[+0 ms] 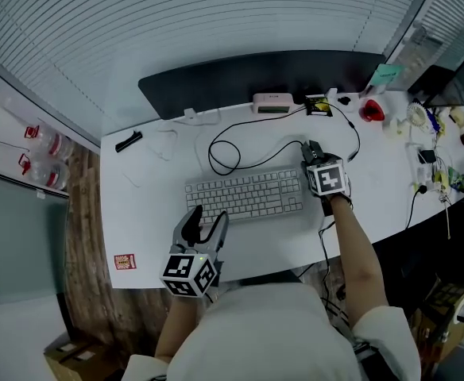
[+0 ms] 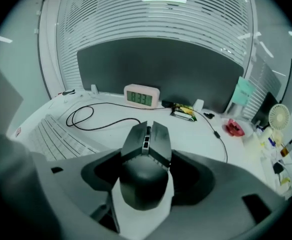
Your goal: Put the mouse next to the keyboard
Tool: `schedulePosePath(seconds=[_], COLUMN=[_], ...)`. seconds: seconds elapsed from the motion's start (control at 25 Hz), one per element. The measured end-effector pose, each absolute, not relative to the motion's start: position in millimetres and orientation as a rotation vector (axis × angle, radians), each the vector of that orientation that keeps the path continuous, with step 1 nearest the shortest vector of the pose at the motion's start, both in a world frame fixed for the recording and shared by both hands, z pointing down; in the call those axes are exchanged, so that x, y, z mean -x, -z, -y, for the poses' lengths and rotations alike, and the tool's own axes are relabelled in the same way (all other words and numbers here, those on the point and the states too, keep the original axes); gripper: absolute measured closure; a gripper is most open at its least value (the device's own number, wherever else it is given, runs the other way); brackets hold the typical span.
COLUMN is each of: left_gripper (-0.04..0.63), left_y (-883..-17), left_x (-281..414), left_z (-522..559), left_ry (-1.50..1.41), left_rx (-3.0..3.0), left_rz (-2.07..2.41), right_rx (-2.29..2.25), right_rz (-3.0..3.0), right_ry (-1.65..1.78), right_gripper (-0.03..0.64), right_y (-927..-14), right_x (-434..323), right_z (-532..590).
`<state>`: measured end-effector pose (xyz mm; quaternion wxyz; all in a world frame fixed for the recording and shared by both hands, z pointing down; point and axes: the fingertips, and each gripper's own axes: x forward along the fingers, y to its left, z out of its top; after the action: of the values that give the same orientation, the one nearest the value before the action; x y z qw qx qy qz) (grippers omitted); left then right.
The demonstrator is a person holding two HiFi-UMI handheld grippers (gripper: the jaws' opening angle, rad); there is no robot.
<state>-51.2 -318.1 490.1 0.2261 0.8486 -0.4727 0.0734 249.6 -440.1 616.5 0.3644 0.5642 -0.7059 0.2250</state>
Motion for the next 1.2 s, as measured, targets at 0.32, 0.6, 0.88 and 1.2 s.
schedulePosePath(seconds=[0.32,0.6,0.88,1.2], left_gripper=[0.336,0.336,0.336,0.336], left_y=[-496,-502,-508,-511], left_x=[39,29,26,27], left_z=[308,300,295,287], left_ry=[-0.221,-0.232,-0.251,-0.256], left_rx=[-2.354,-2.372,-2.374,-2.369], left_rz=[1.243,1.192,1.167,1.161], right_rx=[-1.529,-1.525,-1.525,-1.551], right_rz=[1.747,1.706,1.683,1.681], right_ry=[-0.672,-0.726,-0.755,-0.775], right_gripper=[0.324,0.324,0.324,0.318], right_y=[-630,-651,-663,-665], right_x=[-284,-298,-304,-306], right_z=[409,383,368,365])
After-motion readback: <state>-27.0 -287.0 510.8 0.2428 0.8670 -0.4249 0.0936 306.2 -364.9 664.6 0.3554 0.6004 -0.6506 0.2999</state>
